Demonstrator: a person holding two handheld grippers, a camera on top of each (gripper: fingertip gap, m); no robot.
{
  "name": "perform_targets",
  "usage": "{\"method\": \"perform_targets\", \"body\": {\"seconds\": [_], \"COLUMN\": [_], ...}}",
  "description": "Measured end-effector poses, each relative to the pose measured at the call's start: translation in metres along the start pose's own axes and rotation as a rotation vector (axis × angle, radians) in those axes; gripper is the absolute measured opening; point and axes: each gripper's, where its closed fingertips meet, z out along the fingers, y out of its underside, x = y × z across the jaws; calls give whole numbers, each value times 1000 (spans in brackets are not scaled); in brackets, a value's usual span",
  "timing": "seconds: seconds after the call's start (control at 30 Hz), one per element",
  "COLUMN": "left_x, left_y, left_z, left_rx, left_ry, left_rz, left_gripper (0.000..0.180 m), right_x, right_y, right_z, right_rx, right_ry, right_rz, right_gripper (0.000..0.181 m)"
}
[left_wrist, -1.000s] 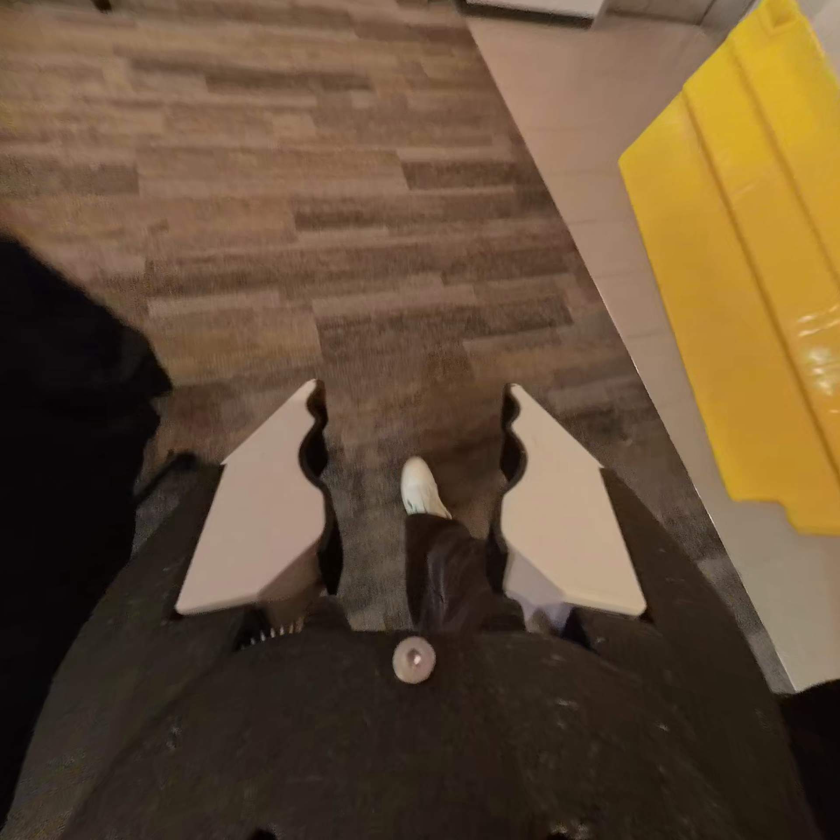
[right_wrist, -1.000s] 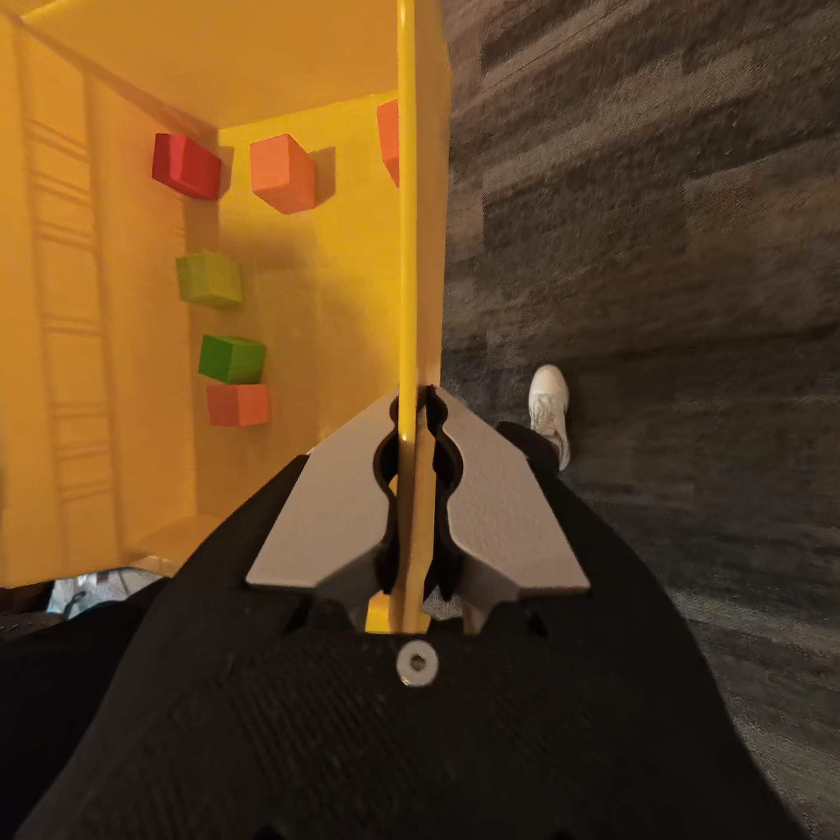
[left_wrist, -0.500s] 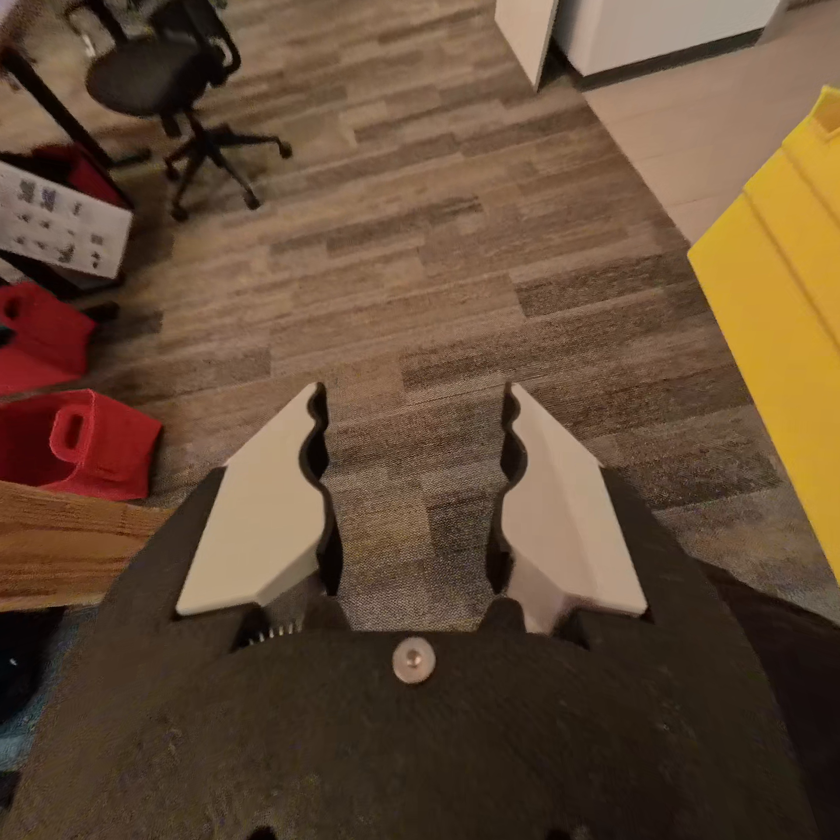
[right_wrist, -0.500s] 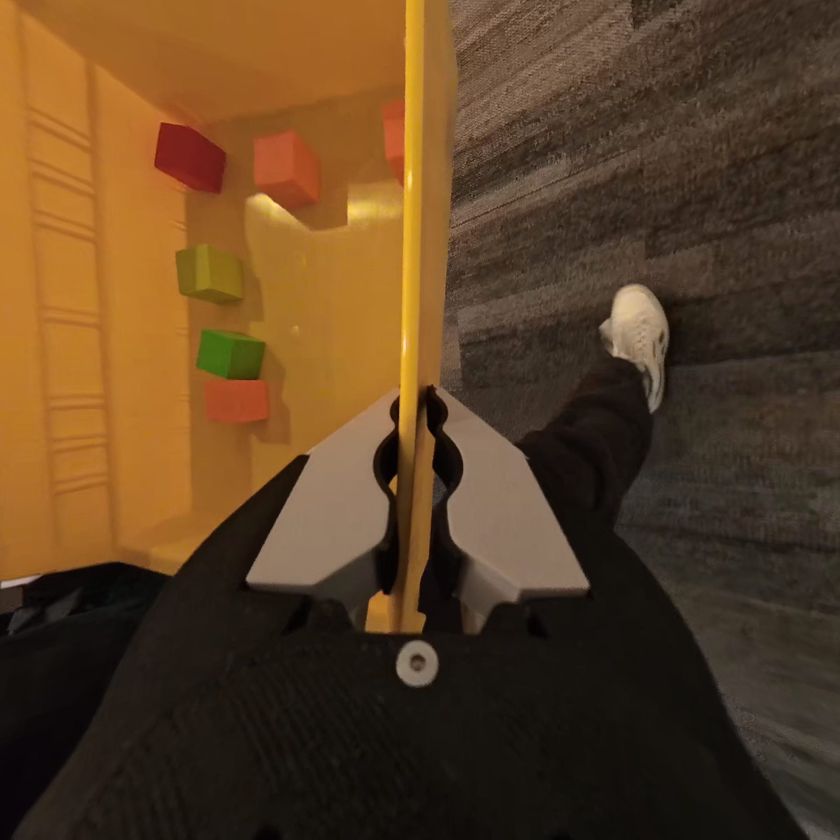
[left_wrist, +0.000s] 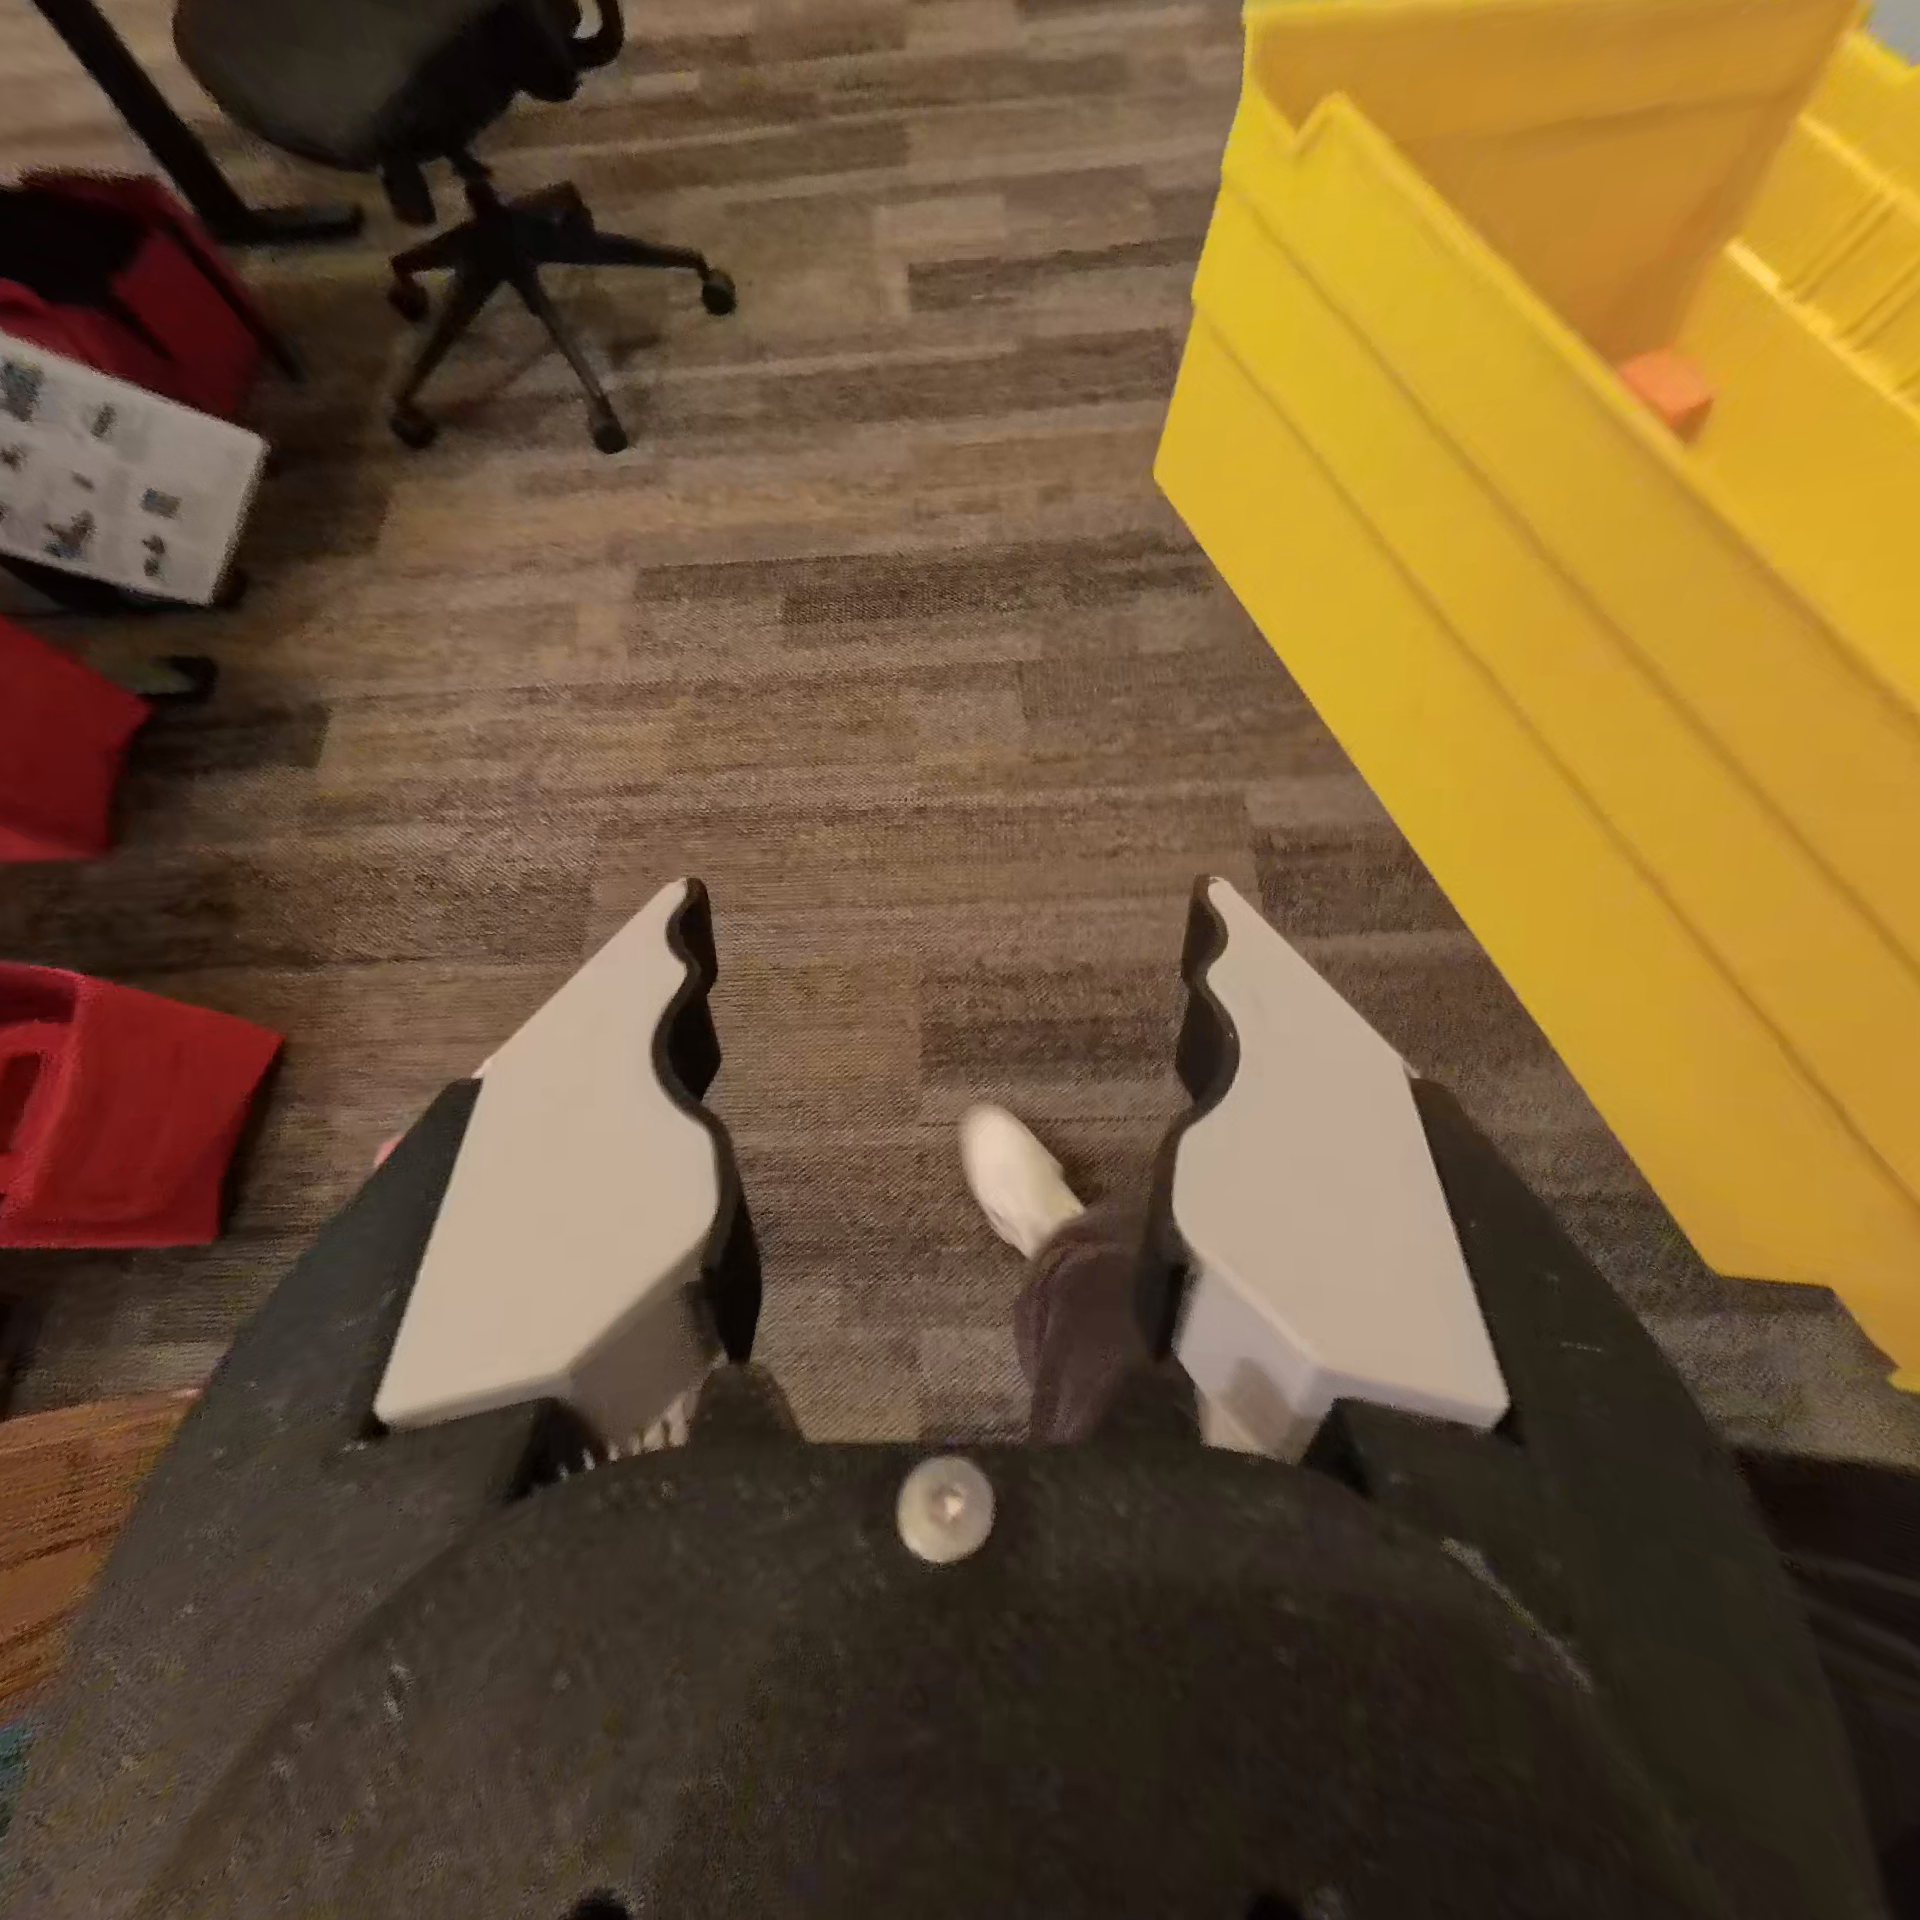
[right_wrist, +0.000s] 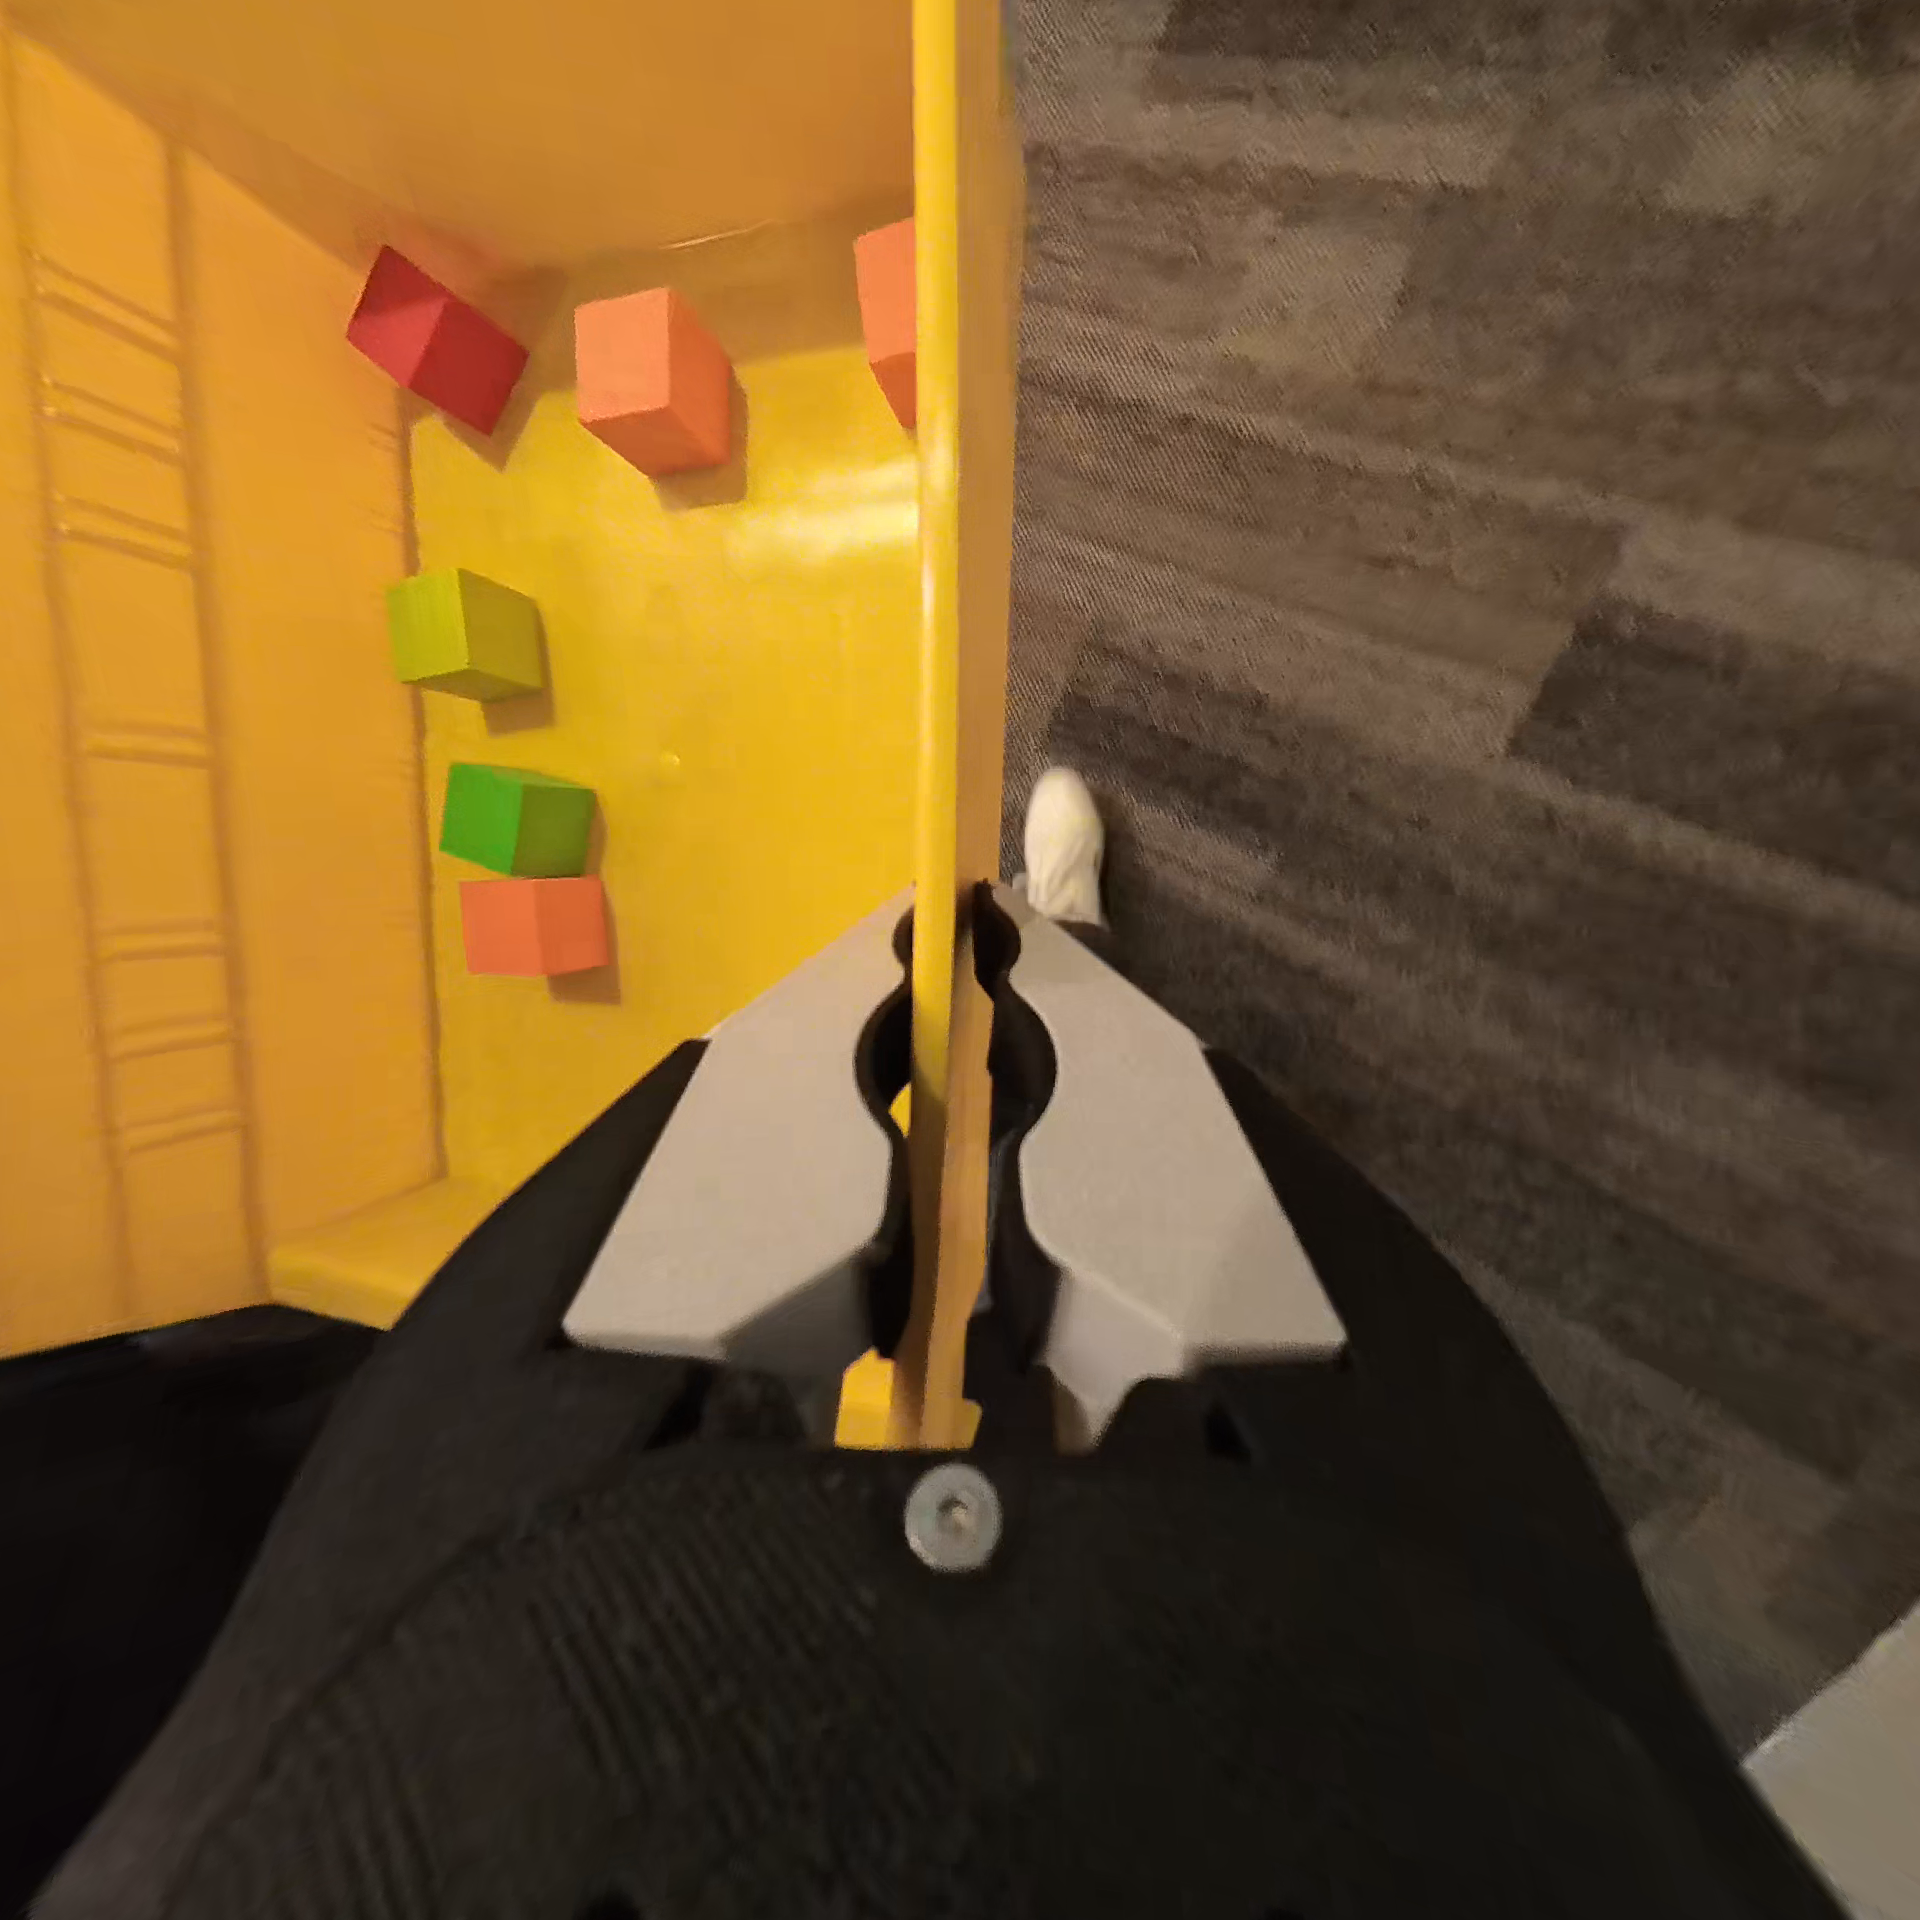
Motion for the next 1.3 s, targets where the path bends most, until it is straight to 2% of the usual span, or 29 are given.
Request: {"method": "perform_targets", "body": {"seconds": [0.1, 0.27, 0.37, 0.6, 0.8, 0.9, 1.07, 1.3], "left_x": [-37, -145, -225, -390, -501, -553, -673, -853], "left_y": [-15, -107, -181, -285, -319, -378, -472, -502], "left_z": [88, 198, 249, 391, 542, 602, 667, 798], "left_rx": [-16, -68, -24, -43, -166, -163, -124, -77], "left_ry": [17, 8, 4, -89, -154, -145, -264, -298], "left_rz": [-105, -93, -102, -118, -214, -271, -284, -437], "left_gripper": [84, 85, 84, 83, 76, 77, 77, 70], "right_x": [-4, -34, -61, -108, -131, -161, -247, -367], "right_y": [-92, -225, -311, -510, -708, -825, -1020, -1220], "right_z": [65, 158, 219, 387, 547, 611, 698, 862], "right_rx": [-17, -69, -64, -42, -82, -112, -121, -89], "right_ry": [-29, -30, -76, -174, -234, -253, -287, -317], "right_rz": [-9, 75, 62, 88, 65, -8, -189, -355], "right_gripper": [5, 6, 5, 6, 6, 6, 5, 5]}}
